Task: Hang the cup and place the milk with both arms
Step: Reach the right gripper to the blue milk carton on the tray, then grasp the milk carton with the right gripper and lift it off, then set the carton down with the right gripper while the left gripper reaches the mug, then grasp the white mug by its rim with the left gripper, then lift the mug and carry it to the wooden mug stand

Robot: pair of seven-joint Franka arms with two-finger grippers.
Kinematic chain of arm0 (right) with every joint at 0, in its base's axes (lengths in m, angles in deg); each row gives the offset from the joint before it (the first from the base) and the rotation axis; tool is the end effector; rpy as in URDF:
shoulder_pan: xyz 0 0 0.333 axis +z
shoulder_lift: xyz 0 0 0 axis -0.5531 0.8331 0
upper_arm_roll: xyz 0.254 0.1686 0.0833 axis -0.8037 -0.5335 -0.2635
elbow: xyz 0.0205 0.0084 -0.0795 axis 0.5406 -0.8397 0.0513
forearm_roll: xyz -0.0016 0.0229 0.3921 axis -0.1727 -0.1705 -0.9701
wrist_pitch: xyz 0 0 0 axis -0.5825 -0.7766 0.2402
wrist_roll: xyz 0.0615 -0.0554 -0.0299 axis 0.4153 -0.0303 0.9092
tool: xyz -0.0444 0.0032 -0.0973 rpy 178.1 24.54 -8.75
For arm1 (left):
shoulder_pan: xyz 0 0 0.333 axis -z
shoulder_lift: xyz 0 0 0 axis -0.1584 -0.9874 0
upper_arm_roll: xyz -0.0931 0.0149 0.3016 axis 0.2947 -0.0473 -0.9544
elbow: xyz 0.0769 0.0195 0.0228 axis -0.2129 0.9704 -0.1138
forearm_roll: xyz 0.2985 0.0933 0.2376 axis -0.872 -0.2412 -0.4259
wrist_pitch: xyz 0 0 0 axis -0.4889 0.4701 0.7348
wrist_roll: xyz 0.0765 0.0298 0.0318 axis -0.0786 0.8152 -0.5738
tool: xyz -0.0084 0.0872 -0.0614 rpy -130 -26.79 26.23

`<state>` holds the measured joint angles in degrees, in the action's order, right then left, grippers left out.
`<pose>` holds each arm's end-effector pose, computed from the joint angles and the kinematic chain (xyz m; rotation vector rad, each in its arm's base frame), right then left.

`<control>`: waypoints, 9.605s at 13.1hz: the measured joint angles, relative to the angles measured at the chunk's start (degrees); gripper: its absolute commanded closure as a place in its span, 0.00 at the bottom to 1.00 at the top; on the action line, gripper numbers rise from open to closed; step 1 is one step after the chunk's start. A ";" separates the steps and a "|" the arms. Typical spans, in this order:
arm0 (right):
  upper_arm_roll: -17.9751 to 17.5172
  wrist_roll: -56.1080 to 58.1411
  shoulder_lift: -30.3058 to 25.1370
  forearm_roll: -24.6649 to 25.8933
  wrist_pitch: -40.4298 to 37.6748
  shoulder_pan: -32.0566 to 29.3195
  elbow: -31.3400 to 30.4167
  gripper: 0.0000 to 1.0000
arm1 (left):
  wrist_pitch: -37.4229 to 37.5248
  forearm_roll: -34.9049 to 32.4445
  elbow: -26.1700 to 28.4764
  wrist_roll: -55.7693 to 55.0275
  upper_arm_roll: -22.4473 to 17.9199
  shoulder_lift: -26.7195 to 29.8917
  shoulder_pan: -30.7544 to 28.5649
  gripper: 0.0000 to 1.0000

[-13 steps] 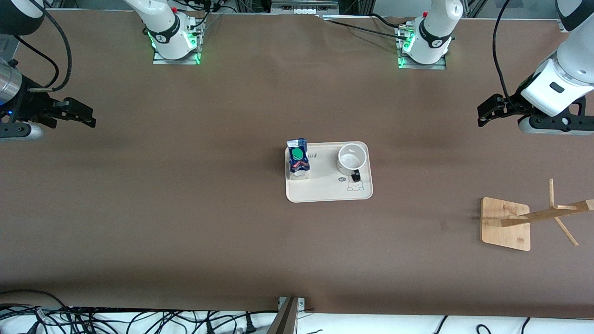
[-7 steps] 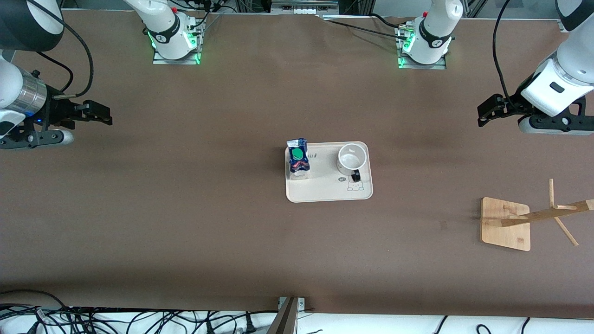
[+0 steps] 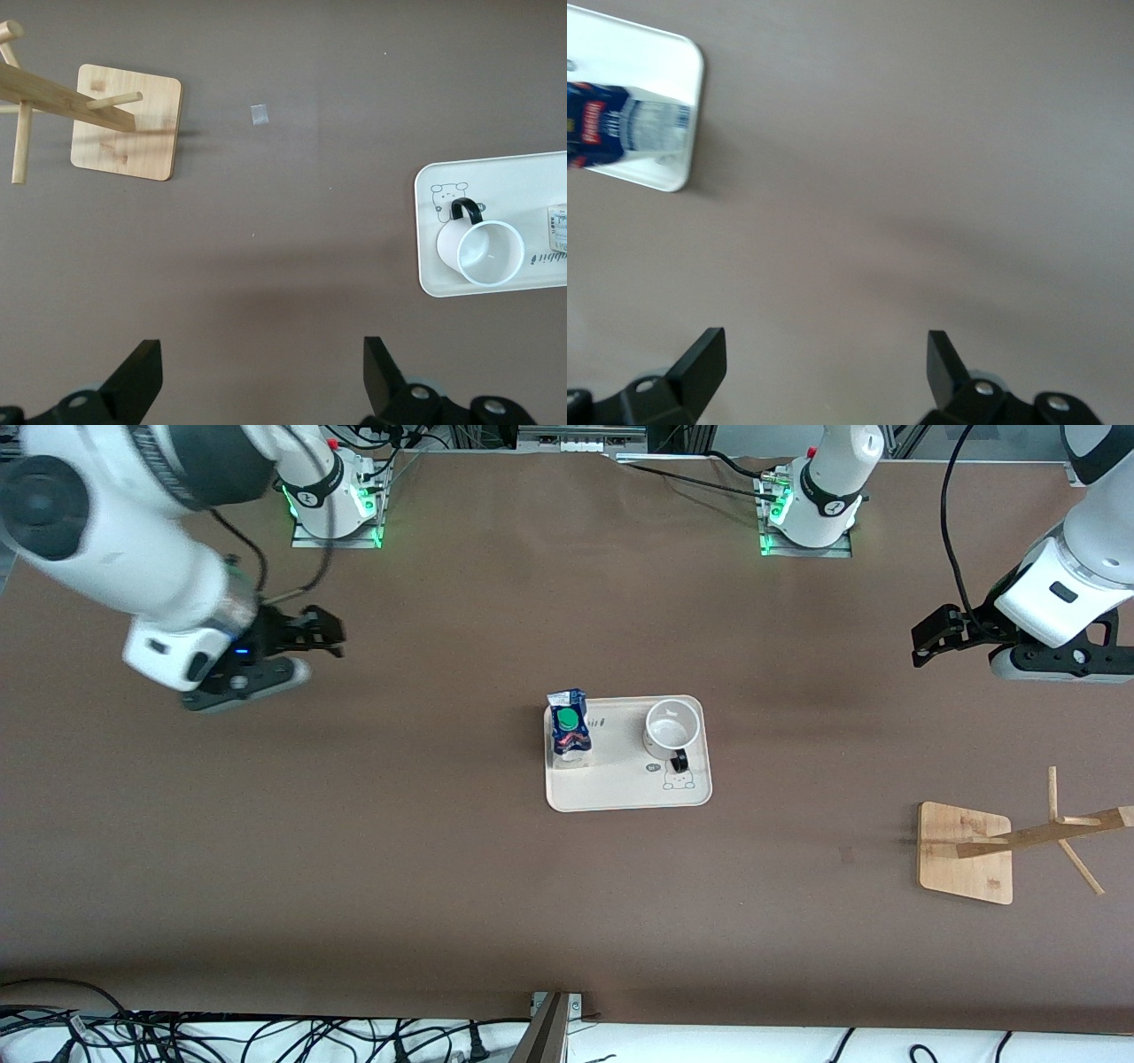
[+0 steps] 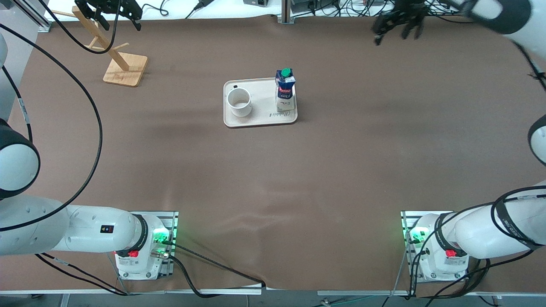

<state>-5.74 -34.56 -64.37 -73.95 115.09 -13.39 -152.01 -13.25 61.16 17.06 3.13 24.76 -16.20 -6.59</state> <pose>0.5596 0.2419 0.5206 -3.0336 -0.4987 0.1541 0.5530 -0.0469 0.5811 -3.1341 0.0234 0.0009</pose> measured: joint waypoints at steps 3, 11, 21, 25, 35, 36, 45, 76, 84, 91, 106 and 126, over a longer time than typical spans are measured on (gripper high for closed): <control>-0.16 -13.32 5.44 0.01 7.72 10.50 2.13 0.00 | 0.07 0.00 -0.01 0.00 -0.01 -0.01 0.00 0.00; -0.04 -22.63 24.16 0.03 12.32 20.14 18.92 0.00 | 0.10 0.00 -0.05 0.00 -0.02 -0.03 0.00 0.00; 0.62 -24.18 29.98 4.25 16.52 23.07 19.08 0.37 | 0.11 0.00 -0.06 0.00 -0.01 -0.05 0.00 0.00; 0.63 -24.18 29.98 4.94 16.52 23.09 19.12 0.71 | 0.11 0.00 -0.06 0.00 -0.01 -0.05 0.00 0.00; 1.57 -22.24 27.58 4.78 12.94 20.14 21.40 0.71 | 0.12 0.00 -0.07 0.00 -0.01 -0.05 0.00 0.00; 1.67 -20.52 26.77 4.15 11.84 18.60 21.45 0.71 | 0.14 0.00 -0.07 0.00 -0.01 -0.05 0.00 0.00; 2.58 6.00 22.68 -3.50 2.90 -7.35 18.25 0.71 | 0.88 0.00 -0.08 0.00 -0.01 -0.05 0.00 0.00; 4.91 13.02 8.90 -3.40 8.25 -17.75 1.44 0.00 | -20.39 -8.89 -2.76 -59.51 11.73 -28.45 17.21 0.01; 5.05 12.96 -7.19 2.12 -5.07 -17.77 1.05 0.00 | -27.93 -15.25 -0.61 -62.45 11.77 -35.62 19.48 0.42; 5.14 11.42 -7.66 2.86 -5.59 -17.78 0.71 0.00 | -29.14 -15.26 -0.29 -62.48 11.82 -36.95 20.05 1.00; 5.22 11.07 -11.90 3.07 -2.69 -17.81 -8.05 0.00 | -25.69 -15.36 -4.62 -49.57 10.77 -30.86 14.03 1.00; 5.20 11.05 -12.50 4.33 0.38 -17.80 -9.29 0.00 | 0.60 -8.10 -22.28 -11.38 10.87 -22.09 -11.23 1.00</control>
<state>-0.55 -23.52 -76.87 -69.62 115.47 -31.20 -161.30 -12.65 53.06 -5.23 -8.25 35.62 -38.29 -17.82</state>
